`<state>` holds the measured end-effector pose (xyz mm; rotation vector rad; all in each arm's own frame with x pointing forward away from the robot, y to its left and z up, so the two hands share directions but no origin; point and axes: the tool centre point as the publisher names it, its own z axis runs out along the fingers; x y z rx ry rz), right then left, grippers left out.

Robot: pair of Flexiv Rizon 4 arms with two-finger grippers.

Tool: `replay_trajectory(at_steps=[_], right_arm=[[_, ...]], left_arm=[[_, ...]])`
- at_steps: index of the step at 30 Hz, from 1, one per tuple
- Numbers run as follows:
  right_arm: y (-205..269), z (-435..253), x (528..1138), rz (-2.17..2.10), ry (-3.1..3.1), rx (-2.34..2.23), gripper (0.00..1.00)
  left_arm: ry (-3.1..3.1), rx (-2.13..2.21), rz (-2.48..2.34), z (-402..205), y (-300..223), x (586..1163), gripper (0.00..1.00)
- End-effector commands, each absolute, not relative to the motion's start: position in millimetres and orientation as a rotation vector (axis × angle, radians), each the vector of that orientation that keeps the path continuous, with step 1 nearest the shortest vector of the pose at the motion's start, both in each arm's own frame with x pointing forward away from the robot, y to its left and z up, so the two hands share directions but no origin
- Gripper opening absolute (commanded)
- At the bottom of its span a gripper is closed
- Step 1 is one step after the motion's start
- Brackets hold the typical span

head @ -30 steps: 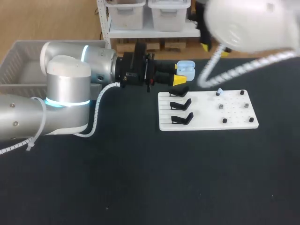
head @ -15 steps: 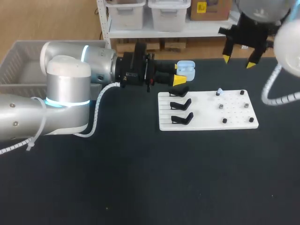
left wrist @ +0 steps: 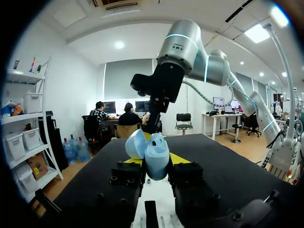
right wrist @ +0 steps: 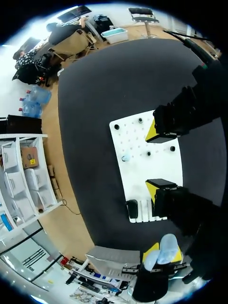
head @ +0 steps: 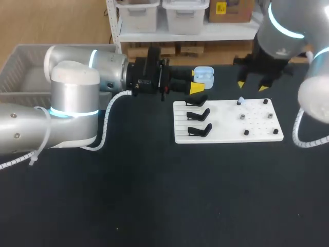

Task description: Pick up each earbud case from the left stands, insert the matching earbuds, close the lid, and place the case in the box.

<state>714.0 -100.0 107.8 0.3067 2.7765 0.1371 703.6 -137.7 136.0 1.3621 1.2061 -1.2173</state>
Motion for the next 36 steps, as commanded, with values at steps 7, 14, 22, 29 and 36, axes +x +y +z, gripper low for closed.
replay_trajectory(at_steps=[7, 14, 22, 29, 36], right_arm=[[-91, 66, 731, 0.091, 2.817, 0.407, 0.52], [-100, 49, 735, 0.1, 2.848, 0.487, 0.49], [-101, 38, 747, 0.157, 2.883, 0.546, 0.48], [-103, 27, 753, 0.184, 2.901, 0.572, 0.46], [-108, 23, 762, 0.199, 2.907, 0.605, 0.44]], left_arm=[[1.207, 1.363, -1.217, 136, -138, 704, 0.0], [1.207, 1.363, -1.217, 136, -138, 704, 0.0], [1.207, 1.363, -1.217, 136, -138, 704, 0.0], [1.207, 1.363, -1.217, 136, -138, 704, 0.0], [1.207, 1.363, -1.217, 136, -138, 704, 0.0]])
